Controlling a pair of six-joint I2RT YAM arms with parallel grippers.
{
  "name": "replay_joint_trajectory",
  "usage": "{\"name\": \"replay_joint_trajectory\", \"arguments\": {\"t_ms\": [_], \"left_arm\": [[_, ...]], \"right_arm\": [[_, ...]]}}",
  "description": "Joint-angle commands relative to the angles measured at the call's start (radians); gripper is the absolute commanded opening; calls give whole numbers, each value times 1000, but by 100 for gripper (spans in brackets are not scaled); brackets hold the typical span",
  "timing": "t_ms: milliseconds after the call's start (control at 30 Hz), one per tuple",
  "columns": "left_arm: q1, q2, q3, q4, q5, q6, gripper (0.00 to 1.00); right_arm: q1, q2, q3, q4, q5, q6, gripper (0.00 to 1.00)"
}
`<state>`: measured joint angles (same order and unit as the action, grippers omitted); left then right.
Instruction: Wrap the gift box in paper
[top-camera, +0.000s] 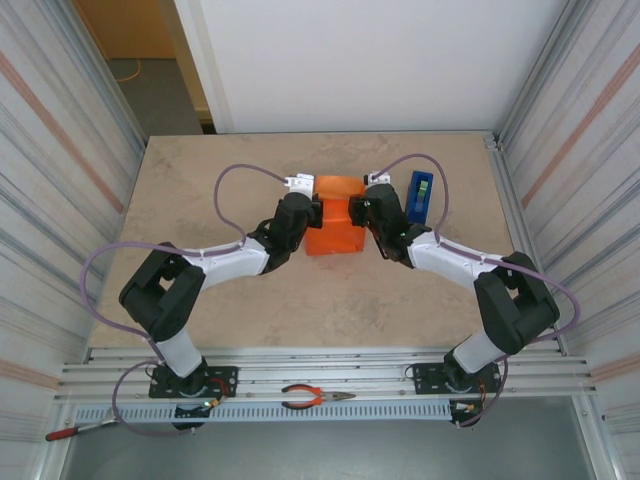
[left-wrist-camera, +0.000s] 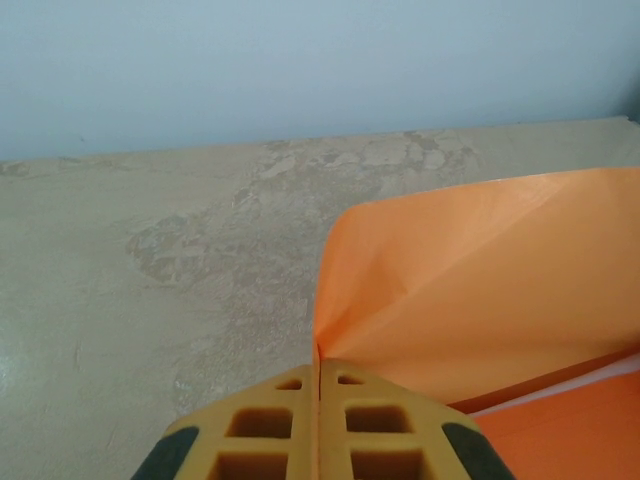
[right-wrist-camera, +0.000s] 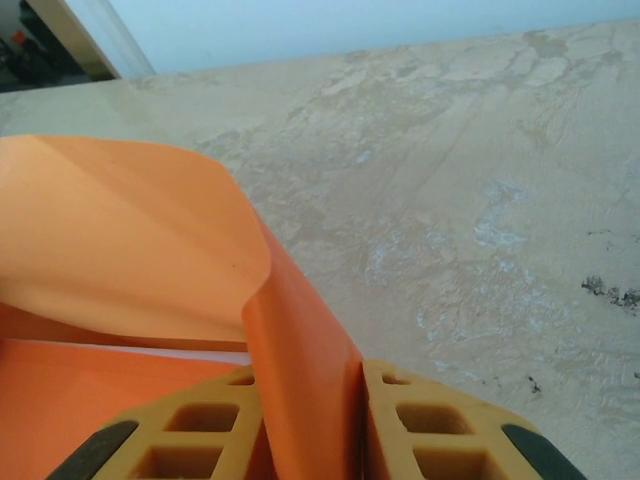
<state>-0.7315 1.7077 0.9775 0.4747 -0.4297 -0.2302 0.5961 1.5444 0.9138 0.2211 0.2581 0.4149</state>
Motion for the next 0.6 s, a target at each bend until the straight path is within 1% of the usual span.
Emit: {"name": "replay_joint_trajectory", "arguments": {"t_ms": [0,100,200,333,400,433,467,567], "left_arm": [[-11,22,32,-2,46,15,0],[-12,-1,33,2,71,8,0],[-14,-12,20,17,78,-1,0],[-13,15,10,24,65,-7,0],[-8,17,12,17,76,-6,0],[-4,12,14,10,87,-3,10],[2,-2,12,6,100,0,25],[29,-61,2,-5,144,0,58]], "right_arm": [[36,-28,44,-101,-34,-5,11],[40,-65,50,-129,-40,18,8],[45,-83,30,-130,-36,49,8],[43,-49,-18,-102,-18,91,8],[42,-38,-35,-89,-14,107,7],[43,-36,-40,-89,-12,114,7],[43,-37,-45,-89,-11,117,7],[43,-39,-52,-94,-7,126,8]]}}
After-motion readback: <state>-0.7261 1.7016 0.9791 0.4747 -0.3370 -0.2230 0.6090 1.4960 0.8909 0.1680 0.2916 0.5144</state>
